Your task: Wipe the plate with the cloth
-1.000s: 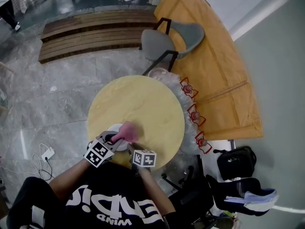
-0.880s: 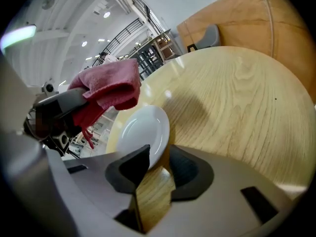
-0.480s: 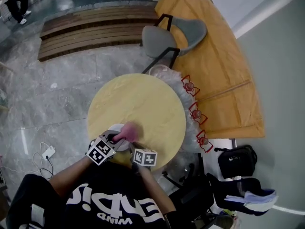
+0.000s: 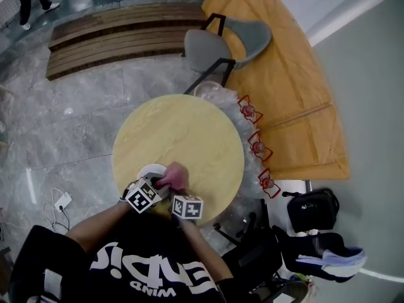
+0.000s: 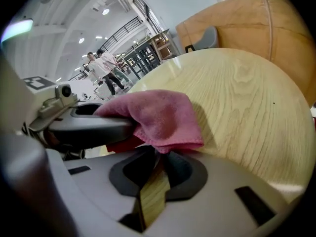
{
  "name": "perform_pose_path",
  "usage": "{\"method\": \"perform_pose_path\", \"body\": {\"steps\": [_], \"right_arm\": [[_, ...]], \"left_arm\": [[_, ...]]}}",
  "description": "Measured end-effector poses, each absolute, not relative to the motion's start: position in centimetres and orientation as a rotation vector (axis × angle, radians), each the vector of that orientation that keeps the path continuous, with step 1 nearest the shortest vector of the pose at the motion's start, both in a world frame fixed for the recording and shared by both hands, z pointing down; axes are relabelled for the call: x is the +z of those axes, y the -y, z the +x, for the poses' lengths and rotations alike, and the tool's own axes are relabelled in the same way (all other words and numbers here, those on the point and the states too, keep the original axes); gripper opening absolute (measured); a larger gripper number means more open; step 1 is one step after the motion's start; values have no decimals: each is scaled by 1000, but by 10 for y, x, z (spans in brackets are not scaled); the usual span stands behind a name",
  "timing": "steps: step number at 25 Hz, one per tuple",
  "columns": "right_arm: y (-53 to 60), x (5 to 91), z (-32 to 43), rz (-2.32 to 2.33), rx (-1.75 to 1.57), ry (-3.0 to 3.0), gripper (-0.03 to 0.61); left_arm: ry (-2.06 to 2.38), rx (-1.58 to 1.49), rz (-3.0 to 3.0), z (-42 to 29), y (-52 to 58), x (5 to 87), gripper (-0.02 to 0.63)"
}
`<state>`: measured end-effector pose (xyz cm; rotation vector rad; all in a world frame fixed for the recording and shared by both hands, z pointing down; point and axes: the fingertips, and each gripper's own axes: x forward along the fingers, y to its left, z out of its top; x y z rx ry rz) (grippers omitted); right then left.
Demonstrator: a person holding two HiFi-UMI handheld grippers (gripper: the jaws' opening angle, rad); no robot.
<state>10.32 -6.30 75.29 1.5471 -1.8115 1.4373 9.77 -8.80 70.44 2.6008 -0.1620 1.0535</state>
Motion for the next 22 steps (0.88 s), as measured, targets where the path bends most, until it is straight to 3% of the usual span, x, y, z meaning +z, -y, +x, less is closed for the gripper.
{"method": "perform_pose_path", "body": {"steps": [22], "right_arm": [[63, 753, 103, 1555, 1426, 1808, 71]], "left_arm": [[262, 1242, 2543, 75, 101, 736, 49]]}}
